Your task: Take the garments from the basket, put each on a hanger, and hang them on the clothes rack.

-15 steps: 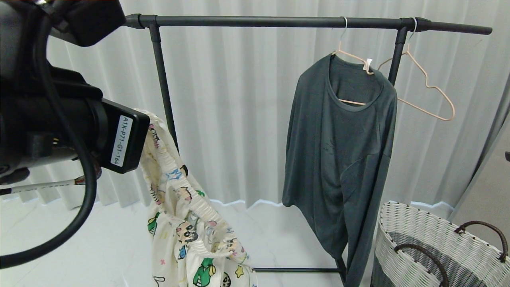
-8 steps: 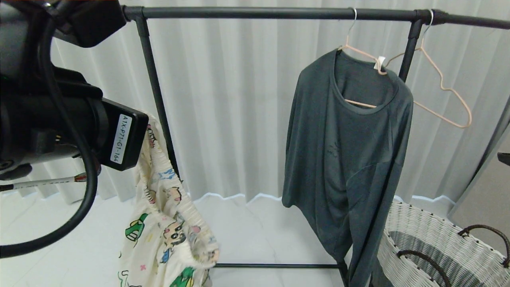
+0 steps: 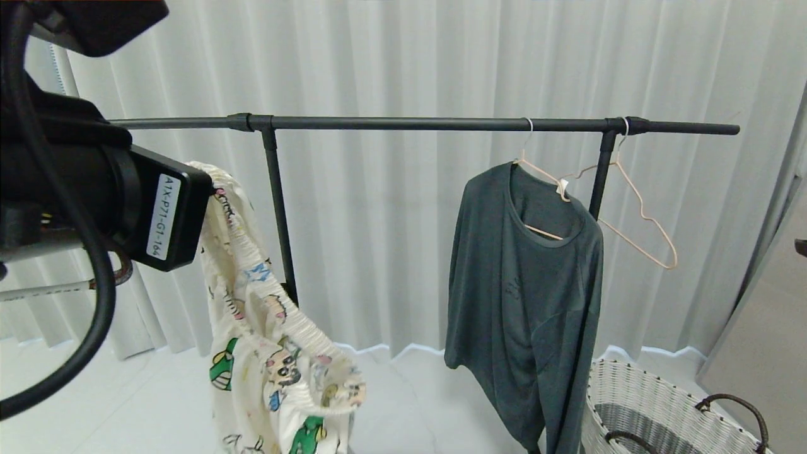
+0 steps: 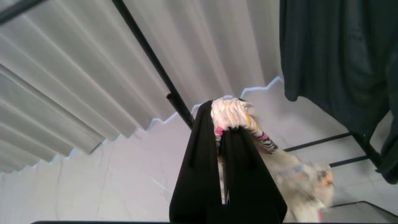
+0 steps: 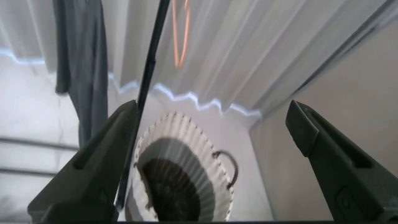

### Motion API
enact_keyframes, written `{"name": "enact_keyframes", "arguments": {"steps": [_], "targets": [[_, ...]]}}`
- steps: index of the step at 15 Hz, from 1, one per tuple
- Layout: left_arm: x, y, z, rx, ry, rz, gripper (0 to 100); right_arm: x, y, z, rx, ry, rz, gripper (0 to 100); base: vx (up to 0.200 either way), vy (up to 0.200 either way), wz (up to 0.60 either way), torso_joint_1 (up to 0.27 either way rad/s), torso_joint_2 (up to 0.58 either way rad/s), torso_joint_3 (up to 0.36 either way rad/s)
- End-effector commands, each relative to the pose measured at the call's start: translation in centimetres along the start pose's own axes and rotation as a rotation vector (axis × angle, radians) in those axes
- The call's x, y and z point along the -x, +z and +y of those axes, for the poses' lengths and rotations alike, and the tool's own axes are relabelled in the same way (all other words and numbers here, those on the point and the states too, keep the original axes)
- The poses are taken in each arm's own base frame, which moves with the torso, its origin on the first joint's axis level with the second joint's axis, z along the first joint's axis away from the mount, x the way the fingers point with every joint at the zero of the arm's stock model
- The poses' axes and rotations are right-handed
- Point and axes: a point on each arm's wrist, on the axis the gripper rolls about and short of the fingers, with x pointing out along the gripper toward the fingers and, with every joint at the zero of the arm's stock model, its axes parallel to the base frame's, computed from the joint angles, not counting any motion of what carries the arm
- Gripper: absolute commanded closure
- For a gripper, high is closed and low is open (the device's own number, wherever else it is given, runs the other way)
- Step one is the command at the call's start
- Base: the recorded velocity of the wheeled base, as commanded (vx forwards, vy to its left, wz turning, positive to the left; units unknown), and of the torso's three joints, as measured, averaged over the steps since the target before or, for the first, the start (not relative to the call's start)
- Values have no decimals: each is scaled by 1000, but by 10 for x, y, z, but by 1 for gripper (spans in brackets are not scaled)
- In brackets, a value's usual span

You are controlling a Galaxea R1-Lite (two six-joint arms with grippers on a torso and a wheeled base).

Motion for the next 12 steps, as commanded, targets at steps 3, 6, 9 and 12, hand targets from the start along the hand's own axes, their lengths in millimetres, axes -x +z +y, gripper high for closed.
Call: {"name": "enact_keyframes", "arguments": {"steps": [3, 6, 9, 12], "targets": [[-1, 0, -1, -3, -1, 3, 100, -1, -1, 0, 1, 2, 5, 0, 0, 0, 0, 369, -469, -248], [-1, -1, -1, -5, -1, 5, 100, -3, -3, 1, 21, 2, 7, 0, 0, 0, 0, 165, -297, -137], [-1, 0, -1, -4, -1, 4, 100, -9, -5, 2, 36, -5, -26, 0, 200, 0, 0, 28, -53, -25], [-1, 0, -1, -3, -2, 3, 100, -11, -5, 3, 38, -4, -33, 0, 200, 0, 0, 10, -9, -5]]}}
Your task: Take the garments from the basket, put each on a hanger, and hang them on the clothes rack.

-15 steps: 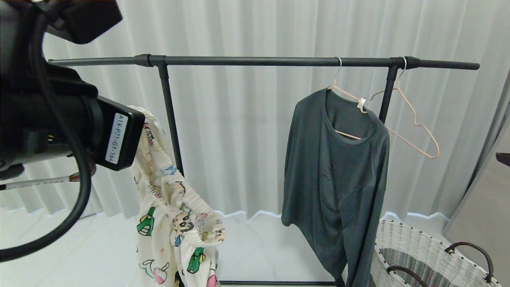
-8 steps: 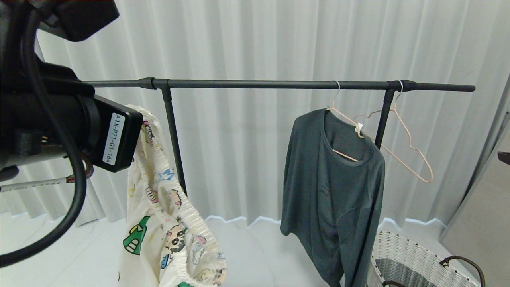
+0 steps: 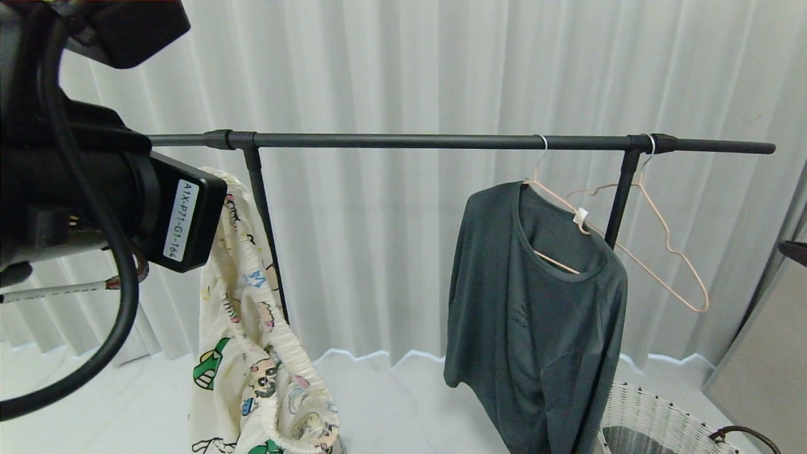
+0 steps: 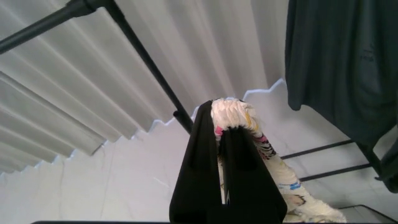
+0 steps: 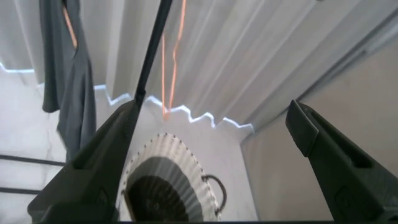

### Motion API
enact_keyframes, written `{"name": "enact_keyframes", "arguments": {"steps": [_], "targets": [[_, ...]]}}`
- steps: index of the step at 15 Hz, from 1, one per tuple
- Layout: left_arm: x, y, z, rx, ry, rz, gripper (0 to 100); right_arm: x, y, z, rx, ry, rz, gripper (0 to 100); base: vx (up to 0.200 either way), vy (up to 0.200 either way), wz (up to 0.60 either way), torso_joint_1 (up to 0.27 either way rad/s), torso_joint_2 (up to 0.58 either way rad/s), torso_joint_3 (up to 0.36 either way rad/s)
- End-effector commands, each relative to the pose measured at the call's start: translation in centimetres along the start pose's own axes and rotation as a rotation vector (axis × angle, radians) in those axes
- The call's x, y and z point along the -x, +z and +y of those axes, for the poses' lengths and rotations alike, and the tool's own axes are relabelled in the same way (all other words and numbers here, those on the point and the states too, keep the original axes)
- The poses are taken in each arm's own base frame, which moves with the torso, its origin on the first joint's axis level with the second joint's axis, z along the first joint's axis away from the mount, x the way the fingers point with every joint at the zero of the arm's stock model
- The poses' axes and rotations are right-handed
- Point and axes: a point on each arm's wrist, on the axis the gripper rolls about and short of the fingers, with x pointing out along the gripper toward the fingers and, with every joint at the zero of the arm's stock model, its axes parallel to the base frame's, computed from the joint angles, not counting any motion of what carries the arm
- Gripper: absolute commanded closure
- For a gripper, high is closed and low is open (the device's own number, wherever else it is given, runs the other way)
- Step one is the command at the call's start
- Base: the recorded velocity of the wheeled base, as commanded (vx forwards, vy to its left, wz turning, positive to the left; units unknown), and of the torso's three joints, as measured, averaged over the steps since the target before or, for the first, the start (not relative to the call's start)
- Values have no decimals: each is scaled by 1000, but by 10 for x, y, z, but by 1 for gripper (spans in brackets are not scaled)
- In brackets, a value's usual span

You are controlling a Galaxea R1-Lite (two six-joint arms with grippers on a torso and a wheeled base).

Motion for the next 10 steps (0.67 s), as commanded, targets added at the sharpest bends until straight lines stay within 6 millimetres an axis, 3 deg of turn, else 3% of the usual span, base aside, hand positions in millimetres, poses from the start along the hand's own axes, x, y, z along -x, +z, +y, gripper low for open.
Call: {"name": "enact_keyframes", "arguments": {"steps": [1, 3, 10], "targets": [[0, 0, 0, 0, 0, 0, 100, -2, 0, 0, 1, 0, 4, 0, 200, -200, 0, 12, 12, -2], [0, 0, -1, -3, -4, -1, 100, -1, 0, 0, 3, -2, 3, 0, 200, -200, 0, 2, 5, 2], [2, 2, -2, -11, -10, -9, 100, -6, -1, 0, 3, 4, 16, 0, 0, 0, 0, 0, 0, 0]]}}
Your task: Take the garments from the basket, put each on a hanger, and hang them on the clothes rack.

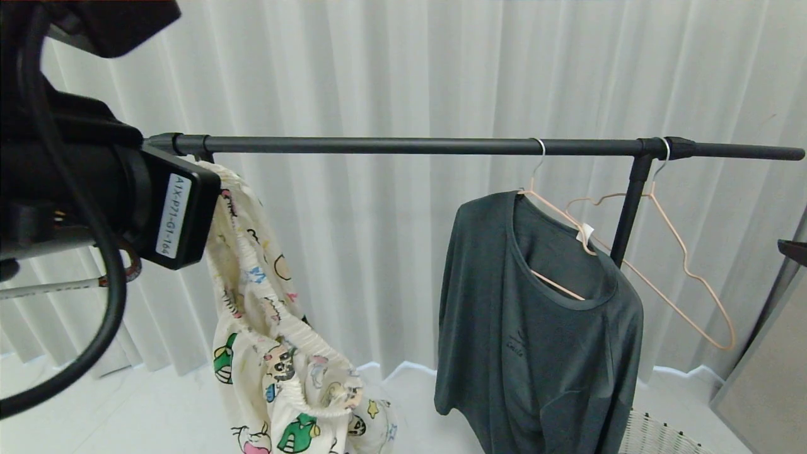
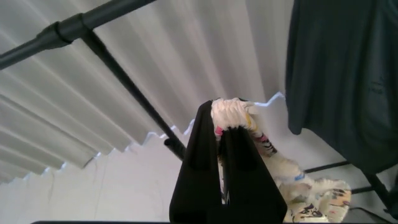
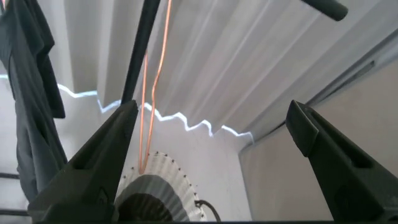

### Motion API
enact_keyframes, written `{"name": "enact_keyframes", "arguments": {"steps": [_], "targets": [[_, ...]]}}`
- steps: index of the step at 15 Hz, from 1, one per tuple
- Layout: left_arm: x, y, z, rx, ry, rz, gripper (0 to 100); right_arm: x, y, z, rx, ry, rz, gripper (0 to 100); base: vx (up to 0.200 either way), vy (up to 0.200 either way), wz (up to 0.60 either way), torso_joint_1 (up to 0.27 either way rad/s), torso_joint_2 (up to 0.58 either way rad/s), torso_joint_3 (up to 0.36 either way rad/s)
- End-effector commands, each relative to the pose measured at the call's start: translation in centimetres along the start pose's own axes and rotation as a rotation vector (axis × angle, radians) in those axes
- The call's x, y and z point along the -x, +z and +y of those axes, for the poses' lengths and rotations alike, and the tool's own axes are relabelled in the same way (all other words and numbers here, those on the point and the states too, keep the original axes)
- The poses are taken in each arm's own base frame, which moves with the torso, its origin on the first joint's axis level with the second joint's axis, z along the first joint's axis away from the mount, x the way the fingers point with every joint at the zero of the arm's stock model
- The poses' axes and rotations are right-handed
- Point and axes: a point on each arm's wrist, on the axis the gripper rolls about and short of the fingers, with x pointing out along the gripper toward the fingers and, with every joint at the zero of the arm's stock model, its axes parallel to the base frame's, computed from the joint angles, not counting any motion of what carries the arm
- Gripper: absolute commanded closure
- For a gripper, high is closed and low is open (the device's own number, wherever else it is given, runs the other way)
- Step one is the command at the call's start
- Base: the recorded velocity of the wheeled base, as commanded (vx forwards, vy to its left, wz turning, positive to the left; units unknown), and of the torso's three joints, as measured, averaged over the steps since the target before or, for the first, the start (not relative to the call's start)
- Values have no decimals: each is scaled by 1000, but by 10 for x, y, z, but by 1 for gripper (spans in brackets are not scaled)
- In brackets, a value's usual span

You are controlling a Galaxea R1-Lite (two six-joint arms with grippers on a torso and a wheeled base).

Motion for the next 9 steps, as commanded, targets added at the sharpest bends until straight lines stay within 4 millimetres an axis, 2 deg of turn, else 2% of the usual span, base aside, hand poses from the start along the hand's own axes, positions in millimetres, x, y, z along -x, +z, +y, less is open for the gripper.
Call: {"name": "enact_keyframes", "arguments": {"steps": [1, 3, 7, 9], "targets": [[0, 0, -1, -2, -1, 1, 100, -10, 1, 0, -2, 12, 19, 0, 0, 0, 0, 0, 0, 0], [0, 1, 0, 1, 0, -3, 100, -31, 5, 0, -6, 51, 47, 0, 0, 0, 0, 0, 0, 0], [0, 1, 1, 3, 2, -3, 100, -99, 28, -4, -87, 116, 101, 0, 0, 0, 0, 0, 0, 0], [1, 0, 1, 3, 4, -2, 100, -122, 27, -1, -118, 143, 173, 0, 0, 0, 0, 0, 0, 0]]}}
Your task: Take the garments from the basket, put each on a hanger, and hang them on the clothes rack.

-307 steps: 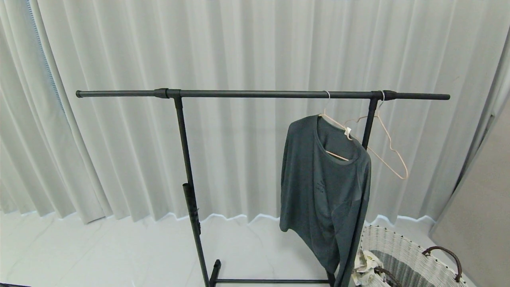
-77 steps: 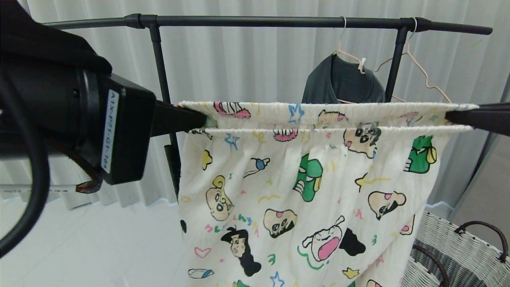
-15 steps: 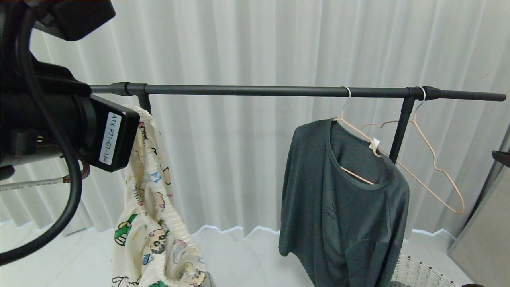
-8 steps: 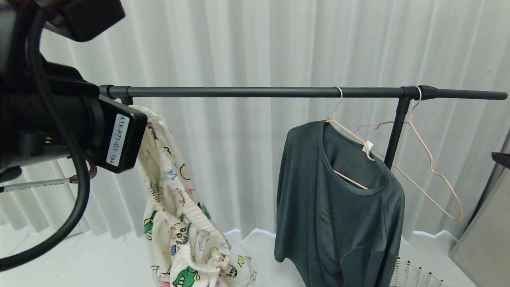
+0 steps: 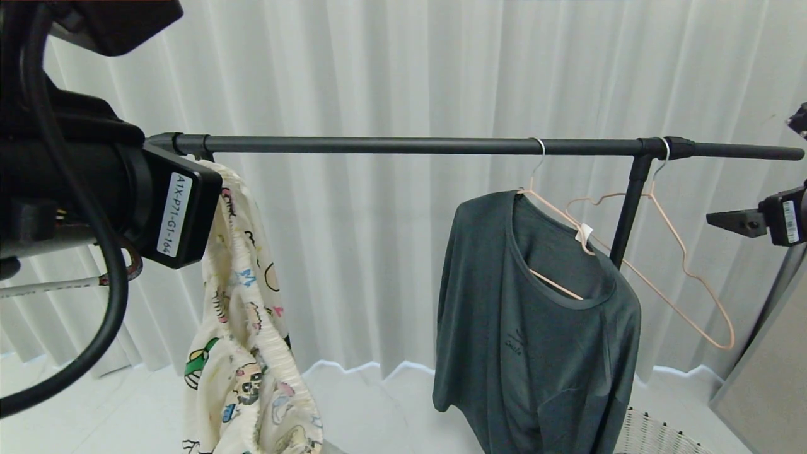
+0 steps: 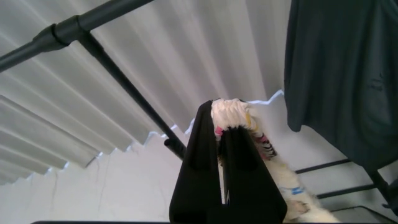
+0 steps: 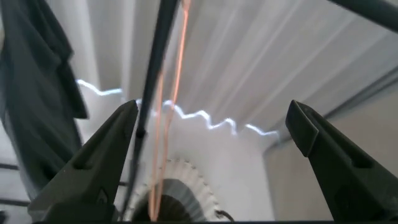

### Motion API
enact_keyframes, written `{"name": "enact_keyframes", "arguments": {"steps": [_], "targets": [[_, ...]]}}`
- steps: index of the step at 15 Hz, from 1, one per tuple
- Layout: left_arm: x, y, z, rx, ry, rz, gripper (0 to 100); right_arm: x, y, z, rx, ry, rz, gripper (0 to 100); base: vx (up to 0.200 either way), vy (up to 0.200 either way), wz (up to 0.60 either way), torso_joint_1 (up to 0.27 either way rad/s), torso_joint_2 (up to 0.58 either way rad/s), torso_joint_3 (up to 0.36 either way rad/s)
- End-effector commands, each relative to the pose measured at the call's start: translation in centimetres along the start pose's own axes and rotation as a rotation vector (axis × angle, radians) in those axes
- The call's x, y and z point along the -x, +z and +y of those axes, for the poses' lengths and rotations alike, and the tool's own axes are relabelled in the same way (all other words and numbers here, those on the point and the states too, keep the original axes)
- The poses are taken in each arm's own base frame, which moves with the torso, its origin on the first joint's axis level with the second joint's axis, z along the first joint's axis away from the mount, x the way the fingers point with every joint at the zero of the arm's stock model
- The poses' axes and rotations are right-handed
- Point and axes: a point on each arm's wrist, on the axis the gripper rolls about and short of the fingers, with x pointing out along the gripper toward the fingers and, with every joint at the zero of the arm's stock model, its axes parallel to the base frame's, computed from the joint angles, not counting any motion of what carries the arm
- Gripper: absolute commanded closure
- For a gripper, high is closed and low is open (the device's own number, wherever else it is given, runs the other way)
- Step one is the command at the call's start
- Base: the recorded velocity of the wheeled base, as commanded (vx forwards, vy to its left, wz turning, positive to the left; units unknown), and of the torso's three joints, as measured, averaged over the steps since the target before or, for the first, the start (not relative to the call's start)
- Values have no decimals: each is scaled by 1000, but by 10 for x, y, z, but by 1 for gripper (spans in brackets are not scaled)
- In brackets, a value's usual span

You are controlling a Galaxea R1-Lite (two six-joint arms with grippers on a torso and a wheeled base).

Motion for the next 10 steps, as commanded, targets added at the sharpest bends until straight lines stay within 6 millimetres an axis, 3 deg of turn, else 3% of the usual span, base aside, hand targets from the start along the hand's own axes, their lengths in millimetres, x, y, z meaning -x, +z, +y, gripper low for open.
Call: {"name": "enact_keyframes", "arguments": {"steps": [1, 5, 10], "targets": [[0, -1, 0, 1, 3, 2, 100, -44, -1, 2, -37, 40, 103, 0, 0, 0, 0, 0, 0, 0], [-2, -1, -1, -3, 3, 7, 100, -73, -16, 15, -166, 80, 234, 0, 0, 0, 0, 0, 0, 0], [-2, -1, -1, -5, 3, 8, 100, -103, -28, 18, -222, 74, 298, 0, 0, 0, 0, 0, 0, 0]]}}
